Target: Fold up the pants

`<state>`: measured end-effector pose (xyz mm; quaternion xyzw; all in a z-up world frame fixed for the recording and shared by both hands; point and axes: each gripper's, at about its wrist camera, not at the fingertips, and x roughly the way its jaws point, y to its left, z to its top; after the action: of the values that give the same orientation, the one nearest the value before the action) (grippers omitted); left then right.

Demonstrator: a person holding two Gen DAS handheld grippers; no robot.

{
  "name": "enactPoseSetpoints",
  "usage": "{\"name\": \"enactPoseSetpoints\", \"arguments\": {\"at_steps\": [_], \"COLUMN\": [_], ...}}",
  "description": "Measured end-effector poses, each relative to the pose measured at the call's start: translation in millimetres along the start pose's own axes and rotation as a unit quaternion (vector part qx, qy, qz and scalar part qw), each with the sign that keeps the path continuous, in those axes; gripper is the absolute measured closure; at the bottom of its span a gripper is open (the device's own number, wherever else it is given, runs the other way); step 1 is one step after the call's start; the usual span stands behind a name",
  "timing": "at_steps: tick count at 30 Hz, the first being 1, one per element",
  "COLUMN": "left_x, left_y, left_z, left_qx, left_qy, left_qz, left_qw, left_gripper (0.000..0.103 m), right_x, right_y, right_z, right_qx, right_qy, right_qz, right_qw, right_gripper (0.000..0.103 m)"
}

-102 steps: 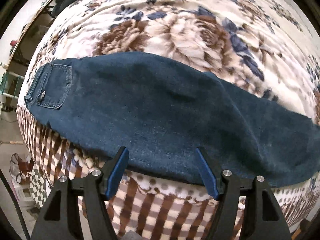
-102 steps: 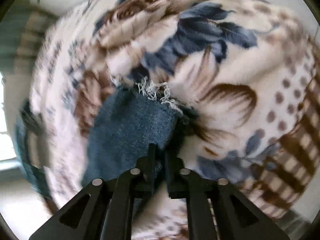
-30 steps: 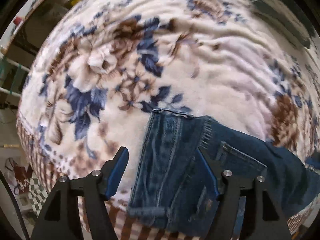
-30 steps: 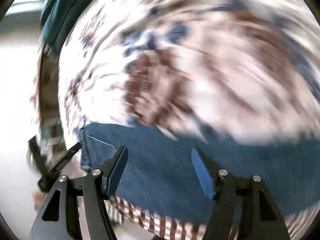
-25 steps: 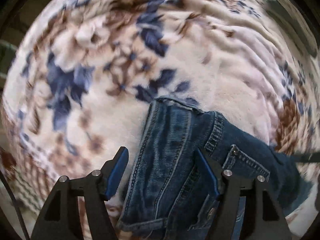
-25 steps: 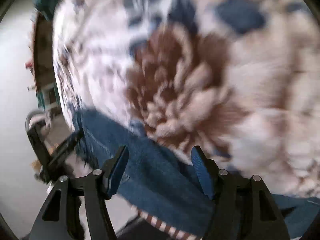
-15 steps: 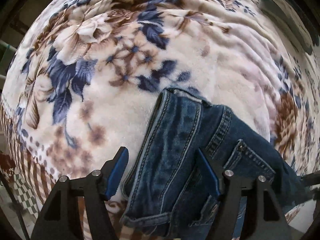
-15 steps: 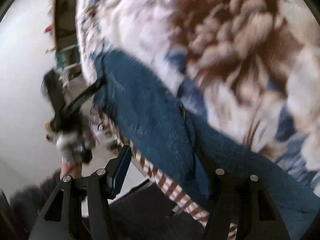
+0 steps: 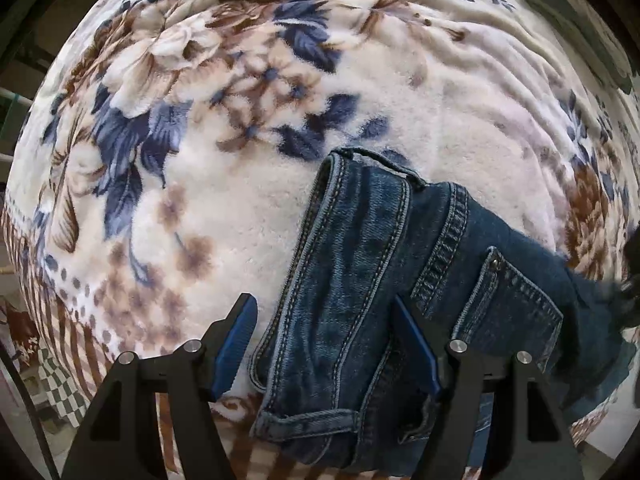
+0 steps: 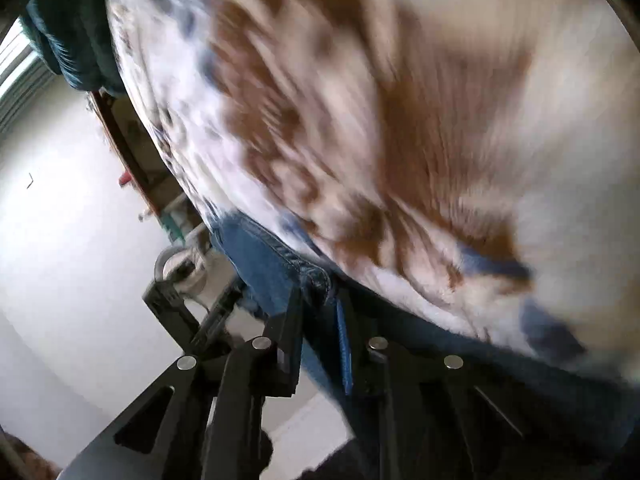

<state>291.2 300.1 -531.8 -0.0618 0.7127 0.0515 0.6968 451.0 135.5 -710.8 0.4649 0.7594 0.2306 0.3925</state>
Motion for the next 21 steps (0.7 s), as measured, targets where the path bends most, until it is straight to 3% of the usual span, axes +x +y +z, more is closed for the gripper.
{"name": "enactPoseSetpoints", "arguments": {"at_steps": [1,3,4,6,8,10,13,16,18,21], "left_x": [-1,-2,-2,0,1,-3,-18,-34,-47,-58], "left_y": [-1,-4,-4,-4,-2,-4,-15,-35,-51,-70], "left_z": [3,5,6,5,3,-1,-12,-25,-36,-48], "left_qx": [0.0,-0.005,-0.009,-0.018,-0.033,-0.043,-0.049,-0.031,-0.021,-0.018], "left_qy": [0.002,0.006,0.007,0.009,0.01,0.002,-0.022,-0.051,-0.071,-0.084], "left_qz": [0.0,0.001,0.0,0.0,-0.001,0.011,0.026,0.049,0.064,0.075], "left_qw": [1.0,1.0,0.9999,0.9998,0.9994,0.999,0.9982,0.997,0.9952,0.9935], "left_gripper": [0.034,0.034,0.034,0.034,0.036,0.036,0.036,0.036,0.036,0.036], "right_x": [-11,-32,-46,-62,-73,-72,-49,-27,-17,-16], "right_y": [10,42,57,66,63,55,34,20,18,28], "right_z": [-4,-13,-18,-25,-28,-29,-32,-39,-43,-56], "right_qx": [-0.017,-0.099,-0.138,-0.164,-0.196,-0.209,-0.219,-0.273,-0.296,-0.294], "right_qy": [-0.011,-0.028,-0.046,-0.057,-0.043,-0.018,0.054,0.098,0.1,0.058], "right_qz": [-0.003,-0.061,-0.134,-0.223,-0.325,-0.376,-0.404,-0.438,-0.446,-0.461], "right_qw": [1.0,0.993,0.98,0.959,0.924,0.903,0.887,0.851,0.839,0.836], "right_gripper": [0.088,0.088,0.087,0.085,0.055,0.048,0.048,0.048,0.057,0.085]}}
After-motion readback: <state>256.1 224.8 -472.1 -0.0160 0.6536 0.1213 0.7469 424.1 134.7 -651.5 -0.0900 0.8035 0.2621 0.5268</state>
